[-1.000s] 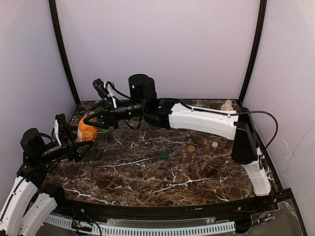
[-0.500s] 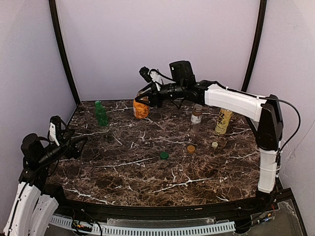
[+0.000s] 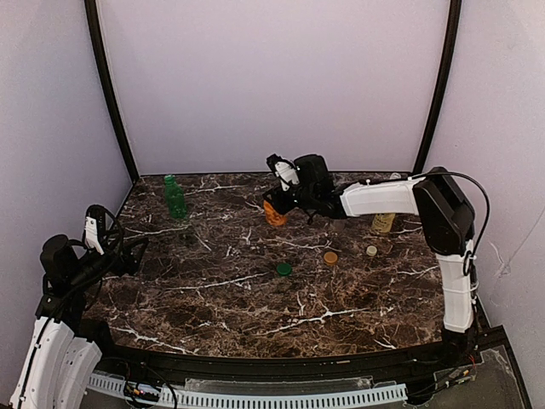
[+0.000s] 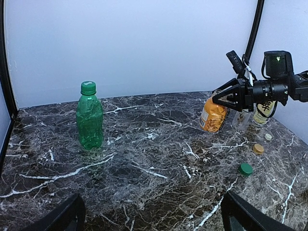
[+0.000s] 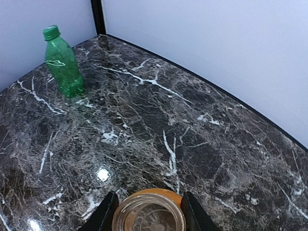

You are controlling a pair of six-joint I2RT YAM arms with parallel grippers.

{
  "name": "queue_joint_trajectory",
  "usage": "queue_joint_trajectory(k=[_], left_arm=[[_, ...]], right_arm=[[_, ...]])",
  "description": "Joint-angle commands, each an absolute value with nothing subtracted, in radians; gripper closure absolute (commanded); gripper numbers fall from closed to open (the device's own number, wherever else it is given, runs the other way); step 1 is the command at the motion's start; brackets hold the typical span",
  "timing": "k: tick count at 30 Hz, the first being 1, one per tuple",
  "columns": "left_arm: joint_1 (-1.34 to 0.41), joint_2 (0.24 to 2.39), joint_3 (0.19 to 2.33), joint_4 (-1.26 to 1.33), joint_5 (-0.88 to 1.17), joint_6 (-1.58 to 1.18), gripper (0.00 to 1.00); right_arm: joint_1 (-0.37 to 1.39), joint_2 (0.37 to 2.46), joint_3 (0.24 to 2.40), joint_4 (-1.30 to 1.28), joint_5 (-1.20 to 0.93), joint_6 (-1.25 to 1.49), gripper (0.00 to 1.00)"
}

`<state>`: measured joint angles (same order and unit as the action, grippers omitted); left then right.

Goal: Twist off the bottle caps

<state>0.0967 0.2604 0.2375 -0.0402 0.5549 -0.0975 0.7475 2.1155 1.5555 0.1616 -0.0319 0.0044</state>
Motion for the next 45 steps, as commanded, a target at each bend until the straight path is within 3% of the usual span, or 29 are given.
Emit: queue_joint_trajectory(k=[1,9,12,14,16,25,31,35,39,43,45], left_arm=[[0.105,0.259,0.222,-0.049,0.539,-0.088,0.01],[0.107,0.261,0.218,-0.04,0.534,-0.087,0.01],[0.107,0.261,0.218,-0.039,0.535,-0.09,0.01],[0.107,0.261,0.218,-0.038,0.536,-0.089,0.01],[0.109,0.261,0.218,-0.038,0.537,-0.09,0.01],[0.114,0.252,0.222,-0.033,0.554,-0.079,0.01],[0.114,0.311,0.251,-0.051,0.473,-0.082,0.01],[0.115,0.463,0.388,-0.156,0.537,-0.067,0.01],[0.112,0.748,0.644,-0.383,0.551,0.039,0.01],[0.097,1.083,1.018,-0.754,0.472,0.253,0.01],[0.088,1.274,1.311,-0.931,0.383,0.351,0.01]], right_arm=[[0.712,2.143,1.487,0.312,-0.022,0.133,1.0],[0.71,2.139,1.411,0.306,-0.003,0.153,0.99],[0.71,2.131,1.394,0.305,-0.004,0.169,0.79],[0.711,2.121,1.389,0.294,-0.003,0.177,0.56],[0.71,2.107,1.387,0.286,0.021,0.177,0.45],[0.712,2.041,1.463,0.197,0.004,0.095,0.22],[0.713,1.951,1.504,0.123,-0.035,0.064,0.15],[0.713,1.877,1.495,0.104,-0.068,0.043,0.15],[0.713,1.81,1.481,0.084,-0.101,0.034,0.15],[0.715,1.74,1.442,0.087,-0.138,0.041,0.15],[0.717,1.712,1.424,0.089,-0.146,0.05,0.15]])
